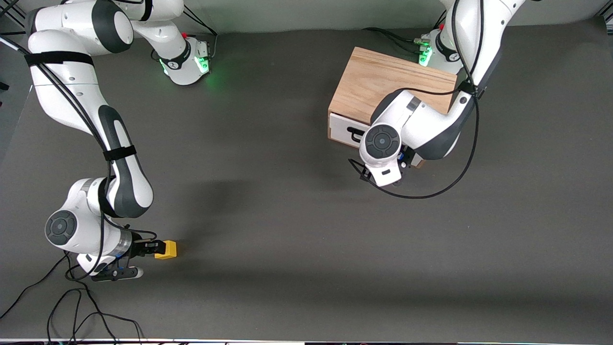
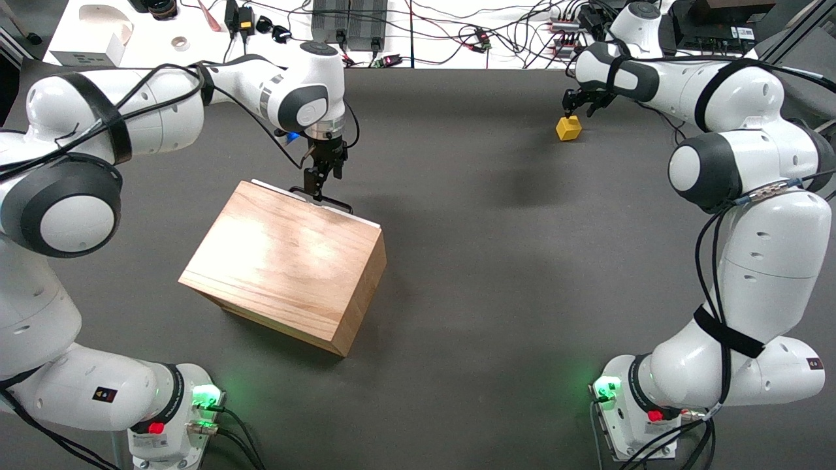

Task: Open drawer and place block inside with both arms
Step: 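Grasp the yellow cube with the right gripper while the left gripper pulls the drawer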

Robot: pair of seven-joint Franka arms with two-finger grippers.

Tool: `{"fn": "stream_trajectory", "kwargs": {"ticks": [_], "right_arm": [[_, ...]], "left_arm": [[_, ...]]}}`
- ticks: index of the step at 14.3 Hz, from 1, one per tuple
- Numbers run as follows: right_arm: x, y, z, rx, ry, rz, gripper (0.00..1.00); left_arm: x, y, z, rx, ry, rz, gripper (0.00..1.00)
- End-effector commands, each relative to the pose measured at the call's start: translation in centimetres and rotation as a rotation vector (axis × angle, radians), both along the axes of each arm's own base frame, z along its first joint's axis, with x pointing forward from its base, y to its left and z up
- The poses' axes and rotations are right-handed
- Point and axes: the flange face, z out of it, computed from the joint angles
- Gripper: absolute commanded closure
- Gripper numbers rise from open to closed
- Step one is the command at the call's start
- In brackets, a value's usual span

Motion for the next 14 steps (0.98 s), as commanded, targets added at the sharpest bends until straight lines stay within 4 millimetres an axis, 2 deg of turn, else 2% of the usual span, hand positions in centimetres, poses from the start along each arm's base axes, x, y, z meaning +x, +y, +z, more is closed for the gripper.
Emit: {"fn": "stream_trajectory", "kwargs": {"ticks": [1, 2, 5, 6, 7, 8, 11, 13, 14], "right_arm": [[-0.5, 0.2, -2.5, 0.014, -0.031, -0.016, 0.0], [-0.8, 0.3, -3.7, 0.014, -0.035, -0.015, 0.0], [-1.0, 0.3, -5.0, 0.007, -0.046, -0.007, 0.01], [-0.9, 0.3, -5.0, 0.004, -0.047, 0.005, 0.23], [-0.9, 0.2, -4.8, 0.002, -0.048, 0.029, 0.68], [-0.9, 0.2, -4.7, 0.002, -0.048, 0.032, 1.0], [-0.6, 0.3, -2.9, 0.003, -0.051, 0.029, 1.0], [-0.6, 0.5, 0.3, 0.013, -0.046, 0.016, 1.0], [-0.6, 0.4, 2.7, 0.013, -0.052, 0.018, 1.0]], "left_arm": [[2.2, -0.8, 0.4, -0.019, -0.033, 0.056, 0.0], [2.9, -0.5, 0.4, -0.02, -0.04, 0.072, 0.0], [4.1, -0.7, 0.5, -0.033, -0.05, 0.094, 0.0], [4.7, -0.9, 0.6, -0.043, -0.055, 0.098, 0.0], [5.2, -1.0, 0.6, -0.051, -0.059, 0.103, 0.0], [5.7, -1.2, 0.4, -0.059, -0.06, 0.107, 0.0], [6.5, -1.8, 0.1, -0.076, -0.077, 0.107, 0.0], [6.8, -2.0, 0.3, -0.094, -0.1, 0.111, 0.0], [6.9, -2.0, 0.4, -0.1, -0.107, 0.111, 0.0]]}}
